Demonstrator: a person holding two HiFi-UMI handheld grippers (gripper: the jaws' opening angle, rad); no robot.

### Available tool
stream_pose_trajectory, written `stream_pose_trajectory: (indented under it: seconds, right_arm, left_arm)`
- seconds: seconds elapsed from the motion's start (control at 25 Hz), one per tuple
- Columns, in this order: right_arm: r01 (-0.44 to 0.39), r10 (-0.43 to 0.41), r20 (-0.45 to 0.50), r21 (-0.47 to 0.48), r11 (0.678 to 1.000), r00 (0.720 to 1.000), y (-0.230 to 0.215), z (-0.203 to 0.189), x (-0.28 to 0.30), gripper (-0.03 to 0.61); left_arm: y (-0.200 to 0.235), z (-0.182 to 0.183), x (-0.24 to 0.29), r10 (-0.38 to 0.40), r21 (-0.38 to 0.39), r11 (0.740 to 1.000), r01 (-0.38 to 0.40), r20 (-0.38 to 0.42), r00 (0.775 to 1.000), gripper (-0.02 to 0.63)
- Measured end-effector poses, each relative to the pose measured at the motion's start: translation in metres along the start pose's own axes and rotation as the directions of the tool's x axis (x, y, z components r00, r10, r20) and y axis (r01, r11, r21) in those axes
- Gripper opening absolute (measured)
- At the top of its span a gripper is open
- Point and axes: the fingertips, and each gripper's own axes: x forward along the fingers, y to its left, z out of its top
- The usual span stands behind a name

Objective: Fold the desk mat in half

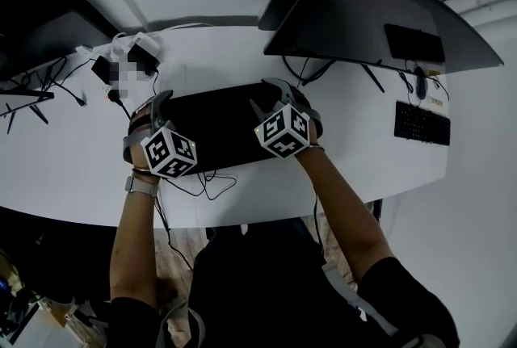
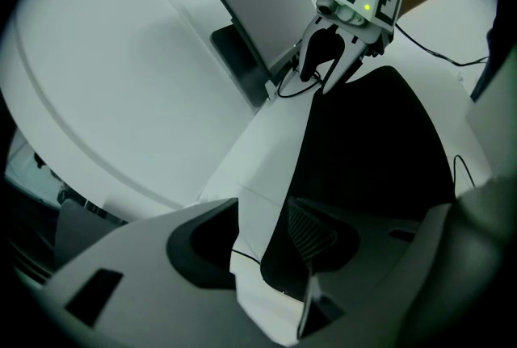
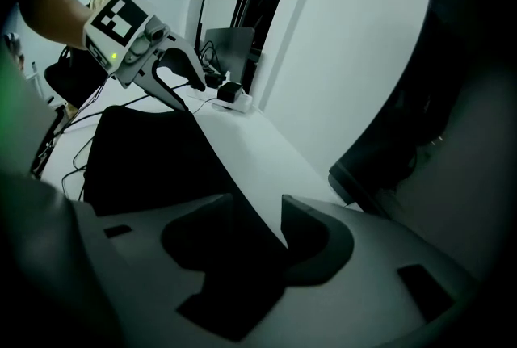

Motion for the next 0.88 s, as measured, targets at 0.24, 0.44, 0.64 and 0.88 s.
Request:
stream_pose_trajectory:
  seconds: [0.24,0.44,0.64,0.88]
  right_arm:
    - [-0.004,-0.004,0.083,0.093,0.996,0.997,0.011,0.019,-0.03,0.102]
    - [0.005,-0.022,0.133,0.126,0.992,0.991,0.023,0.032,-0.057,0.046]
    - [-0.022,-0.018,0.207,0.187,0.982,0.978,0.038,0.053,-0.083,0.034]
    - [-0.042,-0.028,0.291,0.232,0.972,0.956,0.059,0.082,-0.123,0.034]
  left_arm:
    - [0.0,0.0,-0.031,0.004,-0.159,0.987,0.007,0.07,0.998,0.077]
    - [-0.002,0.005,-0.066,0.034,-0.241,0.97,0.003,0.148,0.988,0.009]
    - [-0.001,0.005,-0.104,0.056,-0.378,0.925,0.034,0.224,0.973,0.009]
    - [-0.001,0.01,-0.152,0.101,-0.484,0.872,0.076,0.329,0.939,0.009]
